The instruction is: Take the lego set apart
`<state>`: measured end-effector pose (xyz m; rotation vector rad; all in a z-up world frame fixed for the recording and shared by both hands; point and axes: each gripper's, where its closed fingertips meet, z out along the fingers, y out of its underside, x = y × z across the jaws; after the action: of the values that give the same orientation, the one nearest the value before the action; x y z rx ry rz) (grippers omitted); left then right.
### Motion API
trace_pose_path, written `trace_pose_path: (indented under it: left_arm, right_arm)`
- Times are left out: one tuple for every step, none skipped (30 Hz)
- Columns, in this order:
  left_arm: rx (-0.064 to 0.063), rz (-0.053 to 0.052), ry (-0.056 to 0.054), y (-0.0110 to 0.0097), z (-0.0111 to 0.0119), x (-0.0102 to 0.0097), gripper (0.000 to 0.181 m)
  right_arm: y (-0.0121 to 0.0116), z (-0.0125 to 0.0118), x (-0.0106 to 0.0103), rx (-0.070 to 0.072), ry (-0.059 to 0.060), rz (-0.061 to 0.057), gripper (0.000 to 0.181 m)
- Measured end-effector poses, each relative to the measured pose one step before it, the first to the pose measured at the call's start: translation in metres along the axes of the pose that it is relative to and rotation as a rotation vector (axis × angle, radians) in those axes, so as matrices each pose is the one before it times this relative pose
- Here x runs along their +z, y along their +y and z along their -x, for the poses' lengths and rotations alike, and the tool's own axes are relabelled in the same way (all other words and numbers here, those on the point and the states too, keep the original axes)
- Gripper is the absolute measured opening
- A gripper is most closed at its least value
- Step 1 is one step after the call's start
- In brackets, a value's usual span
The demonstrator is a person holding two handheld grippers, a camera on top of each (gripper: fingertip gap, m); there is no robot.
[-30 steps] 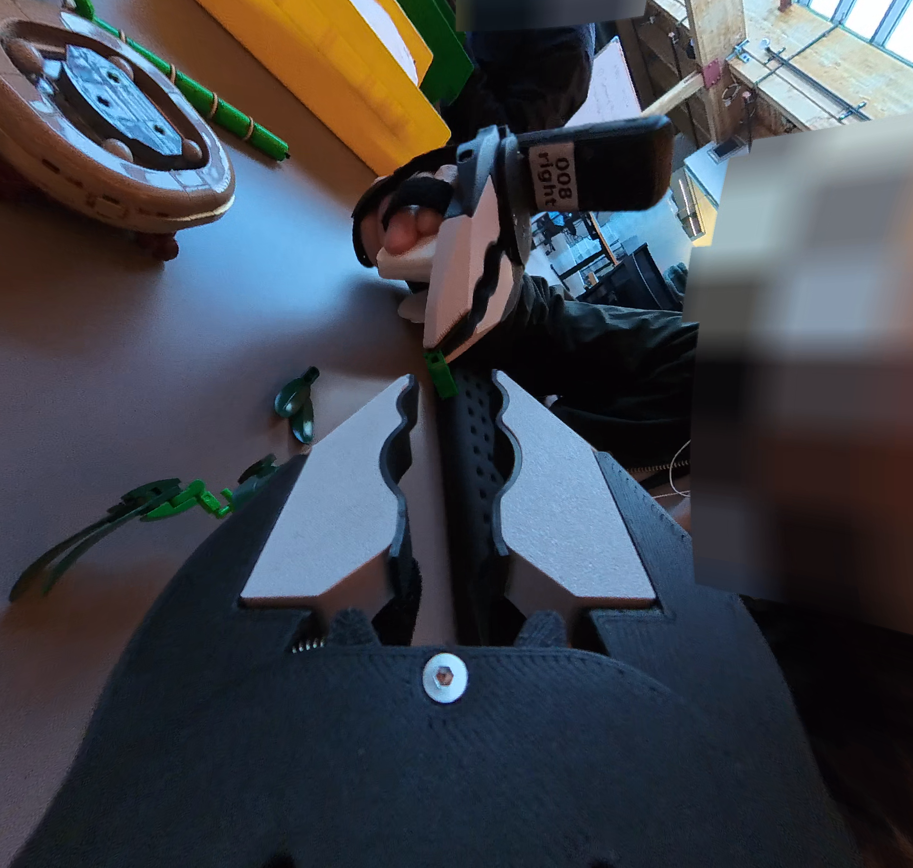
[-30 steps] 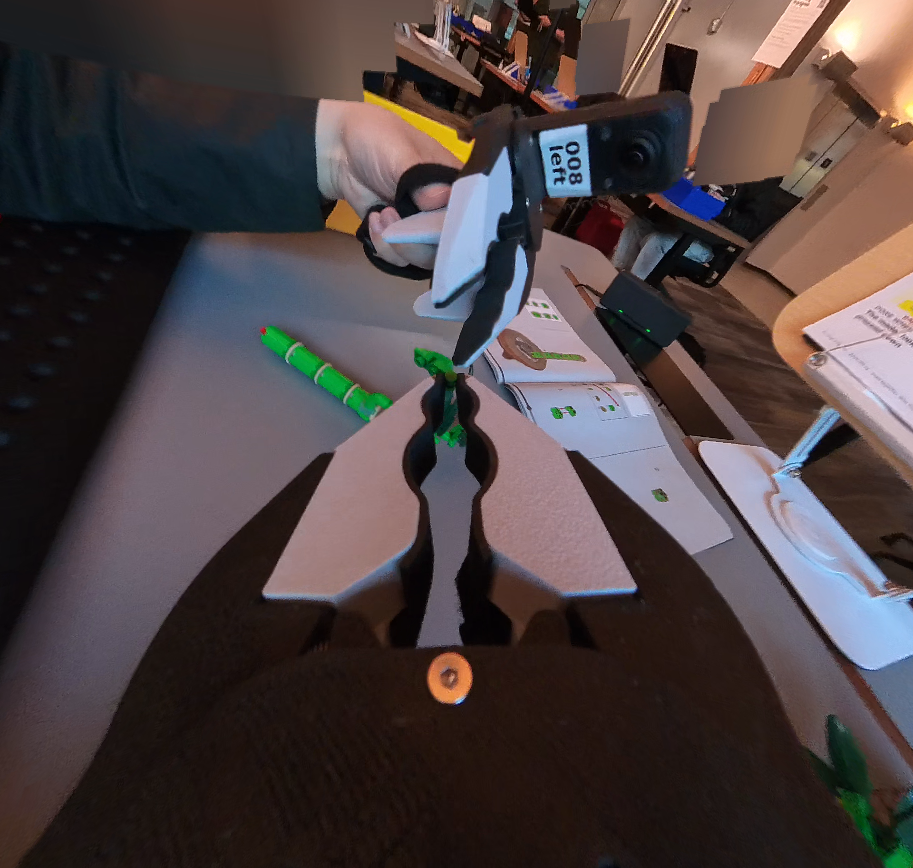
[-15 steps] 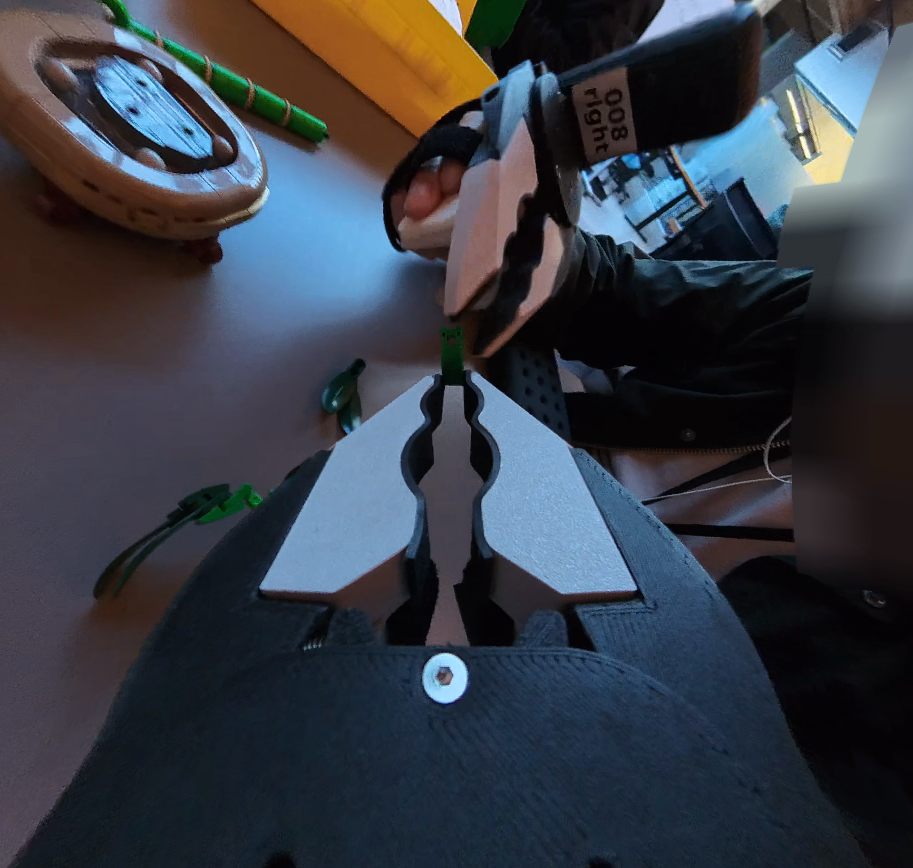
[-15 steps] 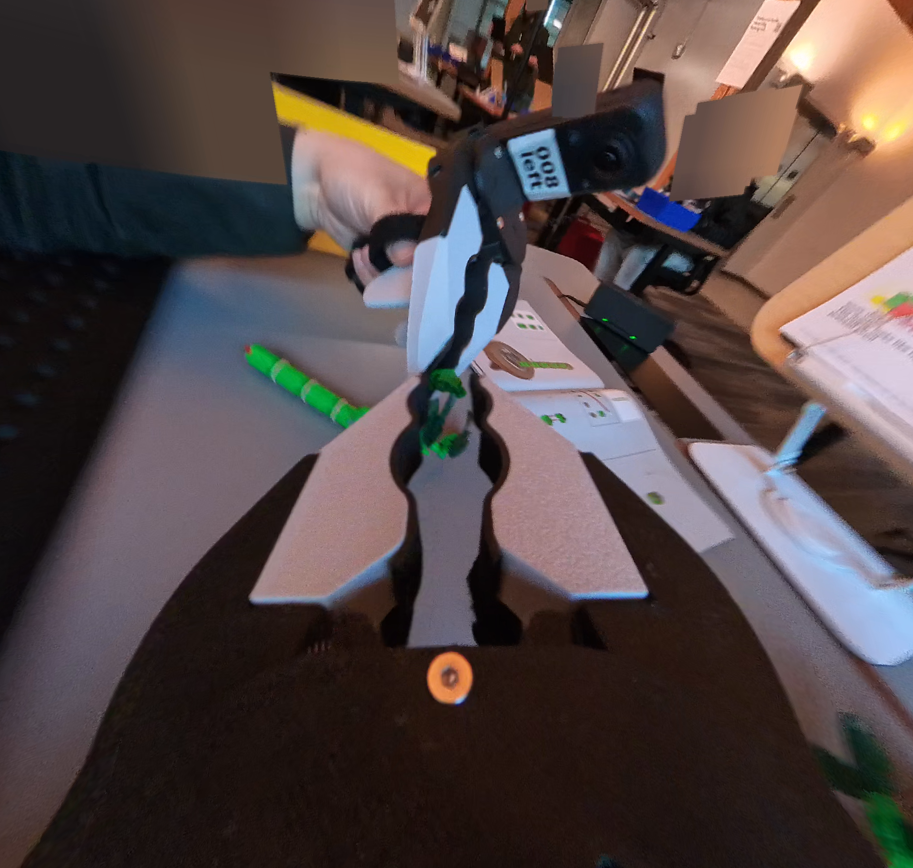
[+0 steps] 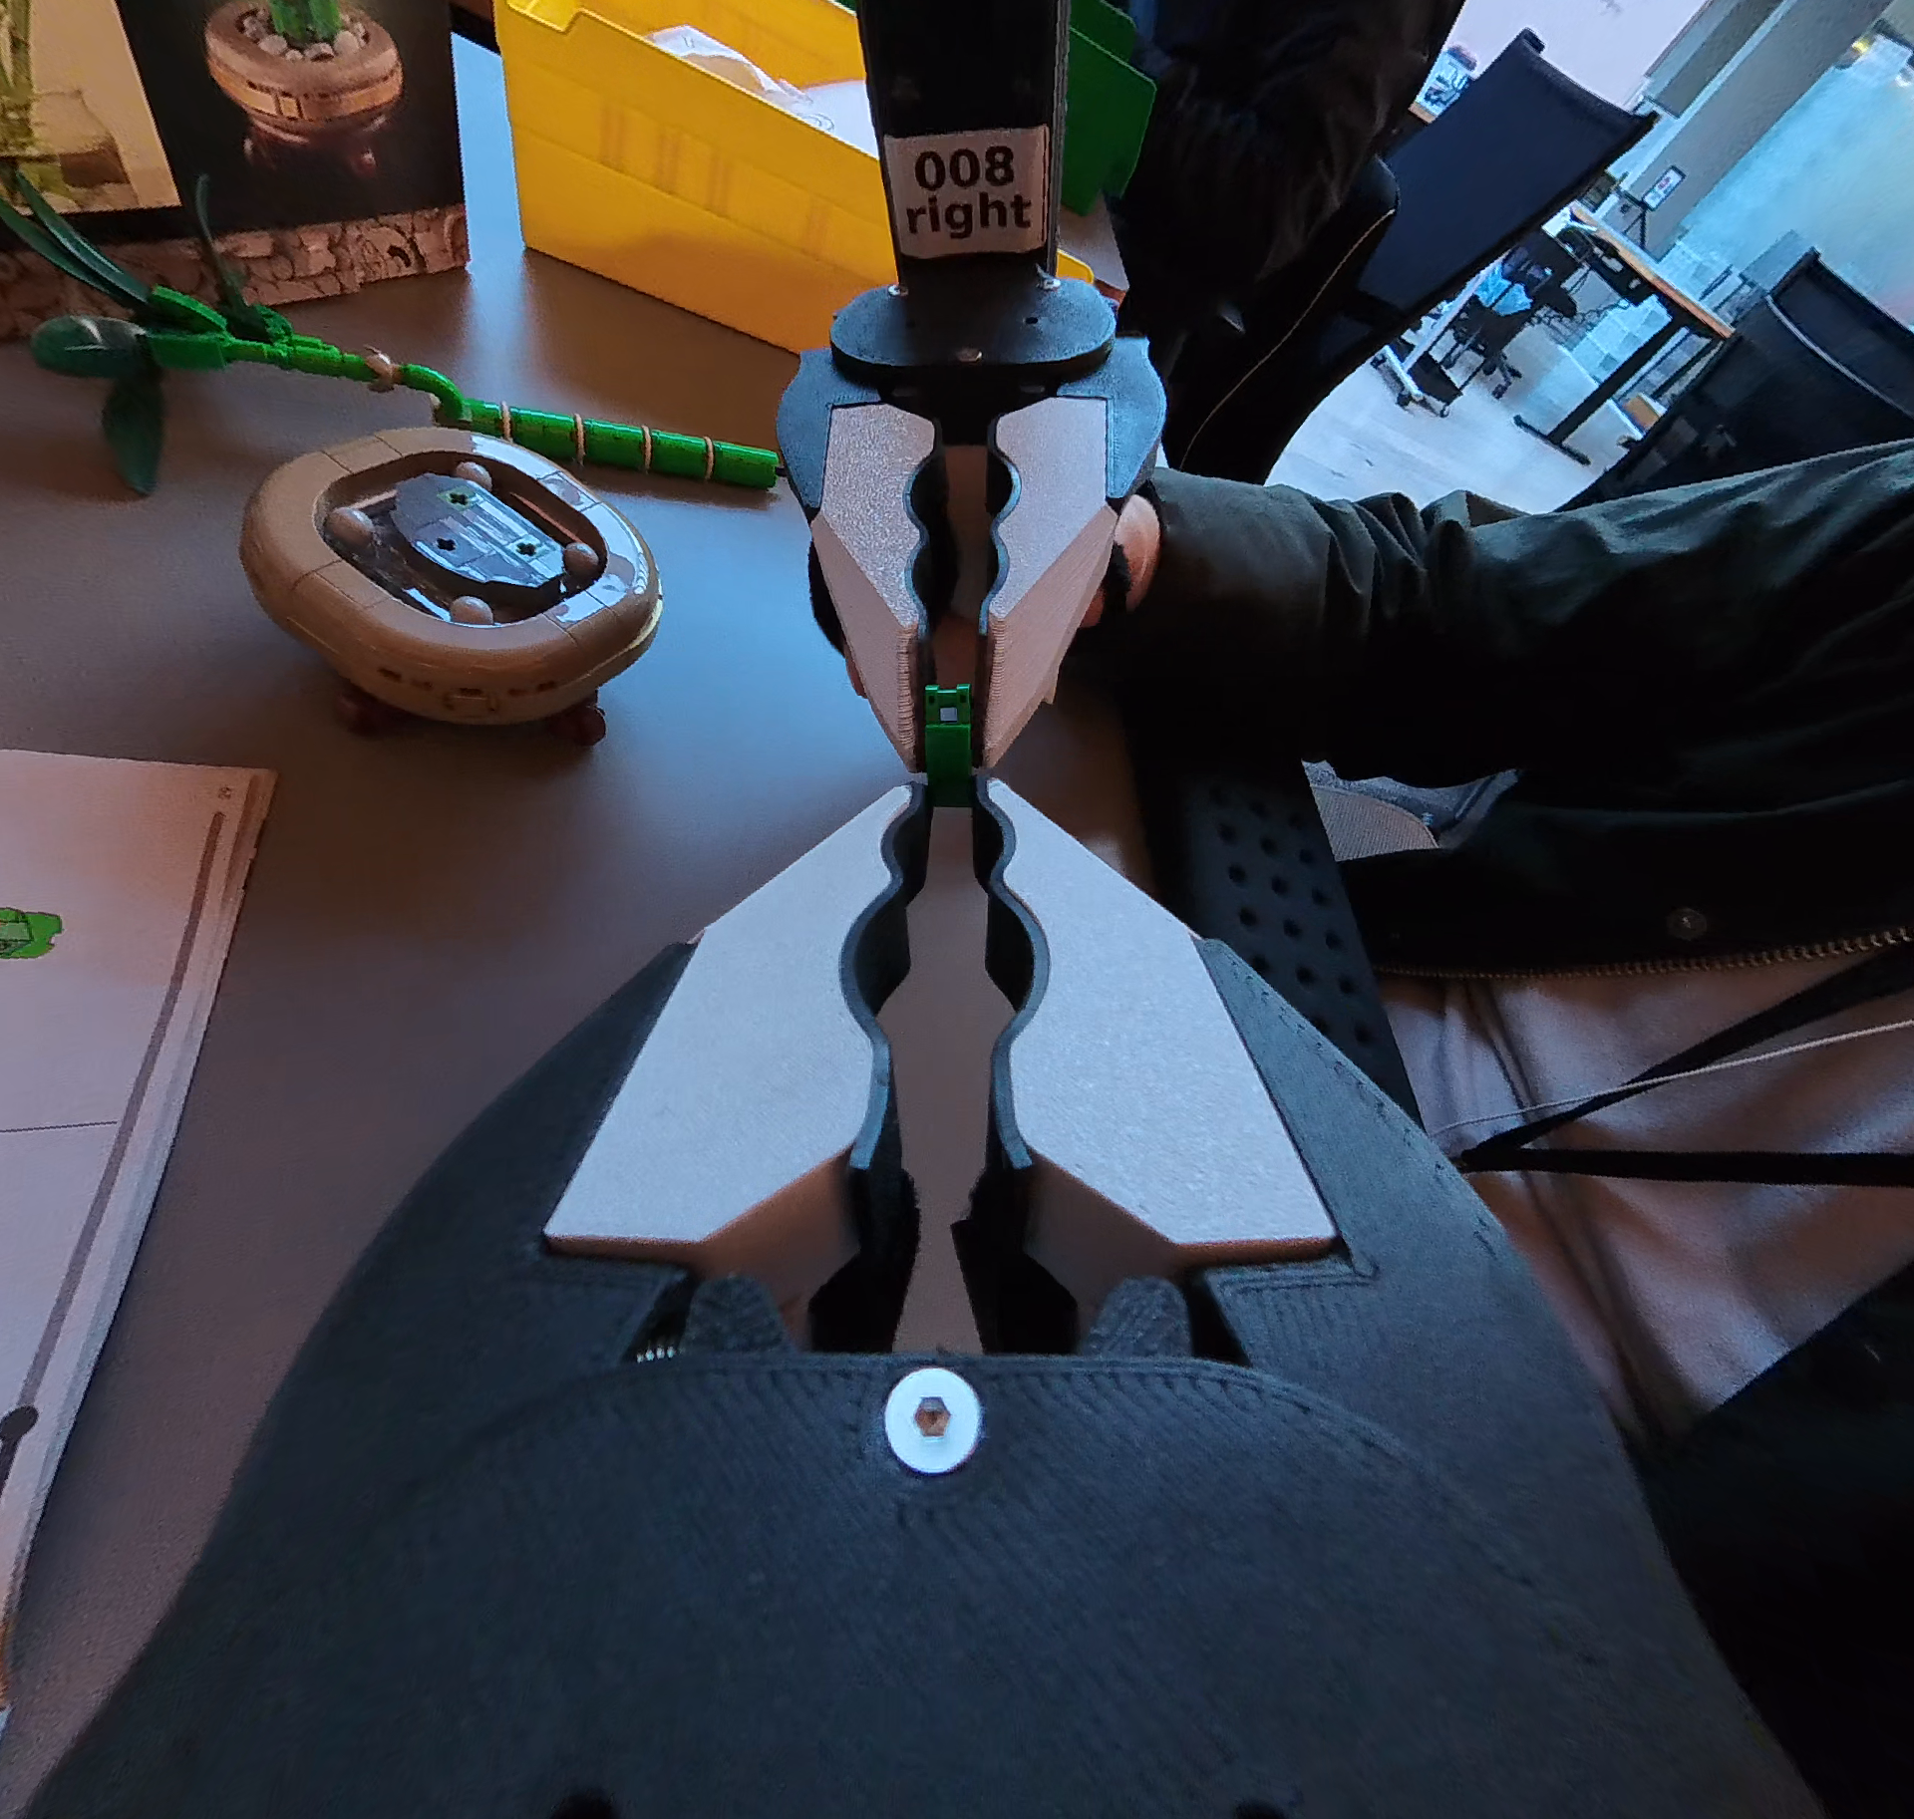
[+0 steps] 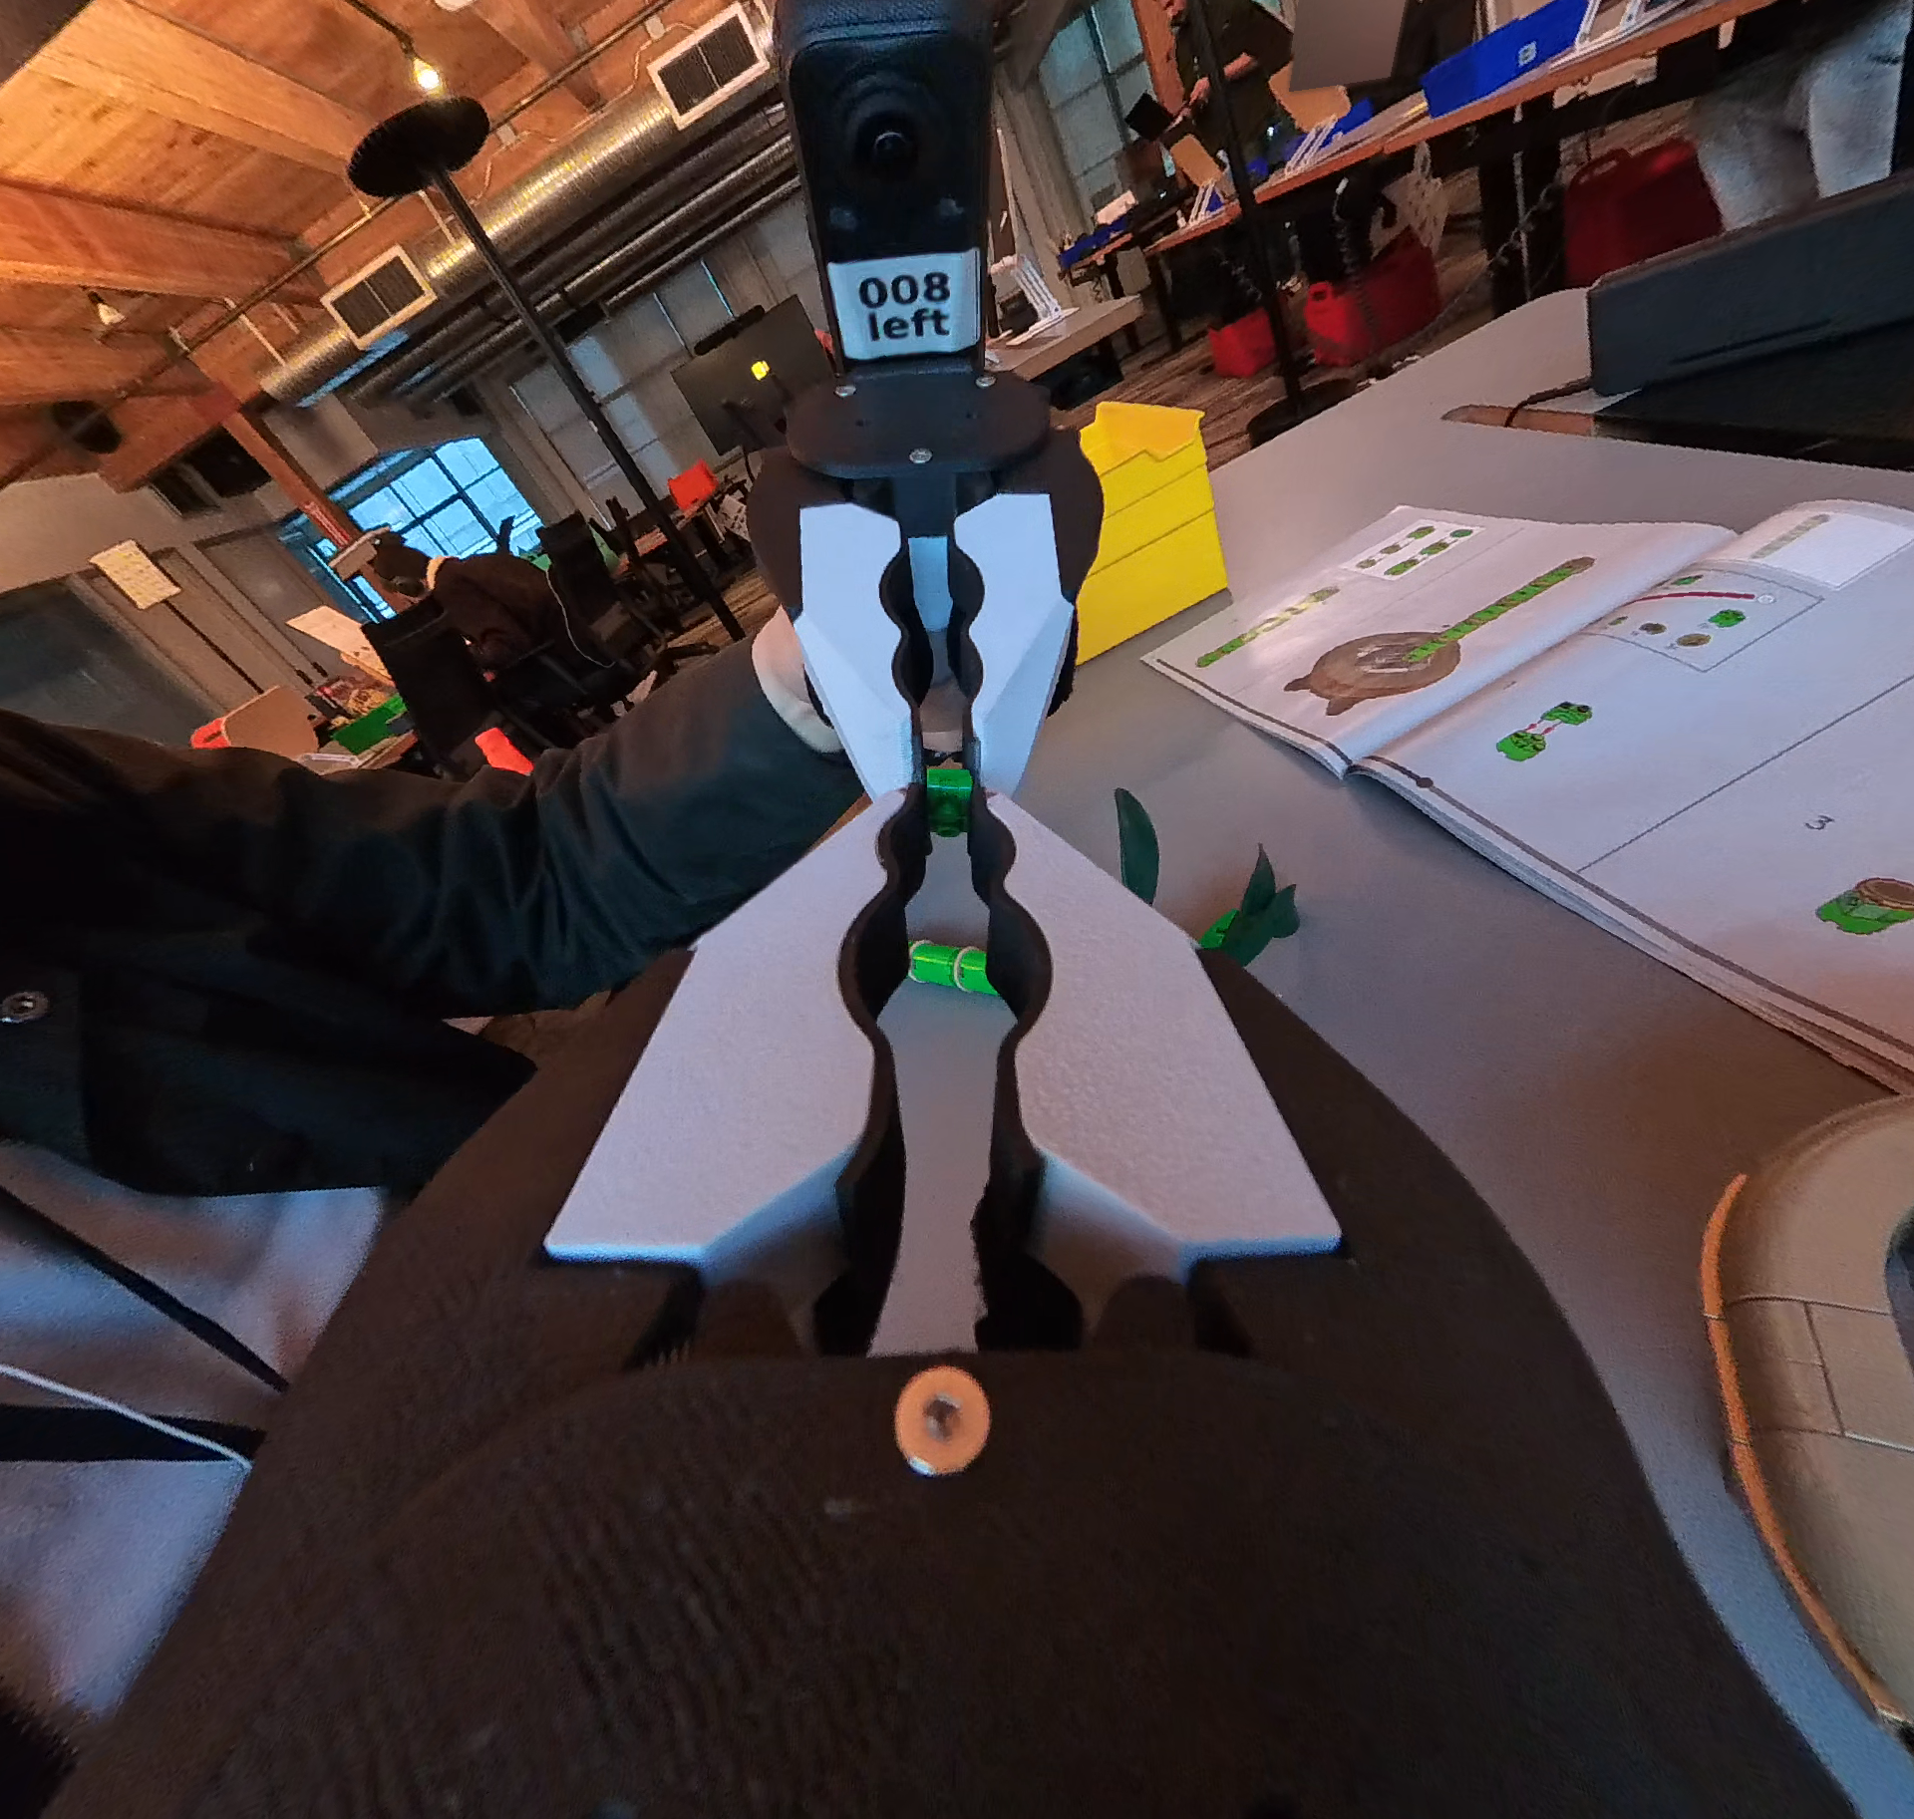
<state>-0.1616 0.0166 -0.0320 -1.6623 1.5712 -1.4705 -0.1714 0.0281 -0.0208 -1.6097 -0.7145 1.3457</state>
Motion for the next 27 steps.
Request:
trace_pose_path:
  left_arm:
    - [0.0000,-0.0043,-0.0027,-0.00057,0.00052,0.00006,0.006]
    - [-0.0032,-0.0015,0.0020,-0.00014,0.00000,-0.00008,0.006]
    - [-0.0046,0.0002,0.0029,0.00000,-0.00002,-0.00019,0.006]
    - [-0.0030,-0.0016,0.0010,-0.00015,0.00007,-0.00029,0.006]
    - [-0.0010,-0.0019,0.0061,-0.00035,-0.00097,0.00010,0.006]
    - [-0.0037,0.0017,0.0155,0.00003,-0.00257,0.00025,0.006]
    - [-0.0056,0.0073,0.0223,0.00036,-0.00360,0.00029,0.006]
    - [-0.0051,0.0068,0.0201,0.00041,-0.00343,0.00056,0.006]
    - [-0.0007,0.0042,0.0091,0.00020,-0.00173,0.00031,0.006]
    - [0.0043,0.0035,0.0019,0.00065,-0.00074,0.00042,0.006]
    - [0.0078,0.0037,0.0011,0.00067,-0.00053,0.00058,0.006]
    - [0.0119,0.0037,-0.0052,0.00053,0.00006,0.00044,0.006]
    - [0.0185,0.0055,-0.0162,0.00028,0.00103,0.00035,0.006]
    - [0.0295,0.0044,-0.0239,-0.00004,0.00116,-0.00012,0.006]
    - [0.0365,0.0032,-0.0490,-0.00019,0.00426,-0.00074,0.014]
    - [0.0433,0.0049,-0.0686,-0.00028,0.00639,-0.00081,0.032]
    - [0.0499,-0.0009,-0.0524,-0.00120,0.00327,-0.00042,0.044]
    - [0.0472,-0.0102,-0.0397,-0.00288,0.00095,-0.00047,0.044]
    - [0.0394,-0.0133,-0.0273,-0.00325,-0.00120,0.00016,0.044]
    - [0.0252,-0.0091,-0.0263,-0.00218,-0.00087,0.00050,0.044]
    - [0.0109,-0.0020,-0.0334,-0.00033,0.00177,0.00055,0.041]
    - [0.0027,0.0029,-0.0176,0.00103,0.00120,0.00043,0.036]
    - [-0.0085,-0.0004,0.0133,0.00105,-0.00127,0.00017,0.029]
    - [-0.0248,-0.0060,0.0239,0.00021,-0.00093,-0.00024,0.024]
    - [-0.0309,-0.0072,0.0310,-0.00014,-0.00106,-0.00068,0.019]
    - [-0.0251,-0.0072,0.0306,-0.00017,-0.00133,-0.00092,0.015]
    - [-0.0126,-0.0085,0.0219,-0.00064,-0.00114,-0.00107,0.014]
  right_arm:
    - [-0.00055,-0.00035,-0.00017,-0.0027,0.0022,-0.0021,0.006]
    - [0.00020,-0.00017,-0.00017,-0.0027,0.0006,0.0002,0.006]
    - [0.00057,-0.00031,-0.00024,-0.0029,0.0004,0.0034,0.006]
    - [0.00026,-0.00004,-0.00044,-0.0068,-0.0002,0.0036,0.006]
    - [0.00023,0.00101,-0.00050,-0.0162,-0.0028,0.0059,0.006]
    - [0.00030,0.00228,-0.00051,-0.0234,-0.0062,0.0110,0.006]
    - [0.00072,0.00351,-0.00050,-0.0284,-0.0107,0.0162,0.006]
    - [0.00048,0.00339,-0.00040,-0.0312,-0.0080,0.0147,0.006]
    - [0.00031,0.00171,-0.00027,-0.0247,0.0009,0.0099,0.006]
    - [0.00072,0.00082,-0.00013,-0.0132,0.0030,0.0093,0.006]
    - [0.00090,0.00073,-0.00018,0.0010,-0.0029,0.0075,0.006]
    - [0.00070,0.00000,-0.00014,0.0140,-0.0038,0.0026,0.006]
    - [0.00056,-0.00105,-0.00014,0.0200,-0.0023,-0.0021,0.006]
    - [-0.00005,-0.00079,-0.00029,0.0251,-0.0067,-0.0067,0.006]
    - [-0.00135,-0.00180,-0.00104,0.0293,-0.0019,-0.0134,0.006]
    - [-0.00220,-0.00151,-0.00142,0.0347,-0.0058,-0.0167,0.006]
    - [-0.00189,-0.00106,-0.00128,0.0420,-0.0101,-0.0127,0.006]
    - [-0.00178,-0.00194,-0.00109,0.0386,-0.0033,-0.0146,0.006]
    - [-0.00116,-0.00318,-0.00114,0.0277,0.0069,-0.0111,0.006]
    - [0.00097,-0.00209,-0.00054,0.0075,0.0046,0.0055,0.006]
    - [0.00254,-0.00153,-0.00021,-0.0233,0.0103,0.0166,0.006]
    - [0.00332,-0.00094,0.00012,-0.0506,0.0145,0.0237,0.006]
    - [0.00451,-0.00010,0.00046,-0.0604,0.0129,0.0318,0.006]
    - [0.00373,0.00007,0.00057,-0.0540,0.0135,0.0259,0.006]
    - [0.00090,0.00158,0.00032,-0.0422,0.0034,0.0062,0.006]
    - [-0.00170,0.00308,0.00001,-0.0317,-0.0090,-0.0110,0.006]
    - [-0.00075,0.00068,-0.00017,-0.0206,0.0042,-0.0031,0.006]
